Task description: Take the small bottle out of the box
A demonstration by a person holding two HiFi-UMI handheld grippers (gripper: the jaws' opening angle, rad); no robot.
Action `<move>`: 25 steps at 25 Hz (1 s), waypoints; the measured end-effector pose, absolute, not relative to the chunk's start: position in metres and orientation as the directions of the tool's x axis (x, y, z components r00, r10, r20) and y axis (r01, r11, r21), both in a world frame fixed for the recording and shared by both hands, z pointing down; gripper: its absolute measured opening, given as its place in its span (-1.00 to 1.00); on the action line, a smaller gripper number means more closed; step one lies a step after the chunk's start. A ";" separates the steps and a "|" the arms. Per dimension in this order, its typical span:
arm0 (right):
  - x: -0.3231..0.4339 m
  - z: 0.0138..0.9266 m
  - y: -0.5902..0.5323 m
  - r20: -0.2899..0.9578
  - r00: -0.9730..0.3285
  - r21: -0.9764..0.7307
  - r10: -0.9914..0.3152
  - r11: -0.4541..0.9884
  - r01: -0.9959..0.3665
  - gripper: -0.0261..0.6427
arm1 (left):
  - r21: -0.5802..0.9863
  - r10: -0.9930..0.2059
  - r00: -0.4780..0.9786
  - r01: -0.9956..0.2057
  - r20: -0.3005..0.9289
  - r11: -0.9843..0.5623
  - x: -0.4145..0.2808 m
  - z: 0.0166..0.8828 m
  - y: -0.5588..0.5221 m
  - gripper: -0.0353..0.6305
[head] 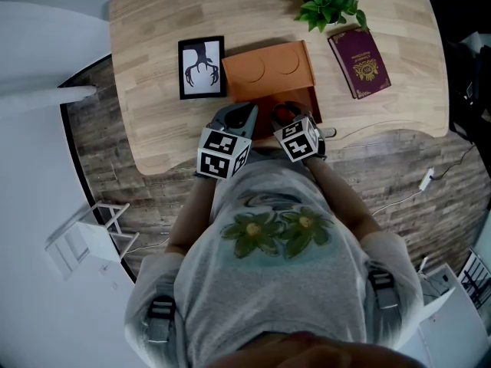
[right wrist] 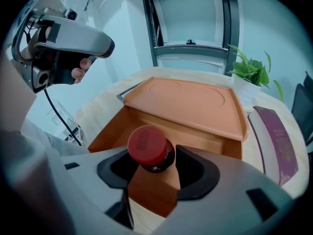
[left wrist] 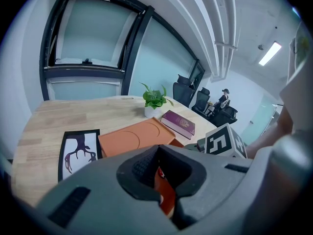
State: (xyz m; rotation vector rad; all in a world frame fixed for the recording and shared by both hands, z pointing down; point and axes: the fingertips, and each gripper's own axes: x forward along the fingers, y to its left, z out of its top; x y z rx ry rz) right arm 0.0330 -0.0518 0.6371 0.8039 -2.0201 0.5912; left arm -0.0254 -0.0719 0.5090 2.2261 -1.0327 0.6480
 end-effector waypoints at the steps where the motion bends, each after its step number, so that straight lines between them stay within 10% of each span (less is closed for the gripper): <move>1: 0.033 0.637 -0.052 0.848 -0.423 -0.106 -0.318 0.681 -0.724 -0.23 | 0.307 -0.506 0.579 -0.796 0.639 -0.522 -0.025 0.509 -0.072 -0.87; 25: 0.035 0.630 -0.055 0.822 -0.458 -0.122 -0.339 0.680 -0.723 -0.25 | 0.288 -0.526 0.568 -0.803 0.633 -0.522 -0.030 0.508 -0.074 -0.87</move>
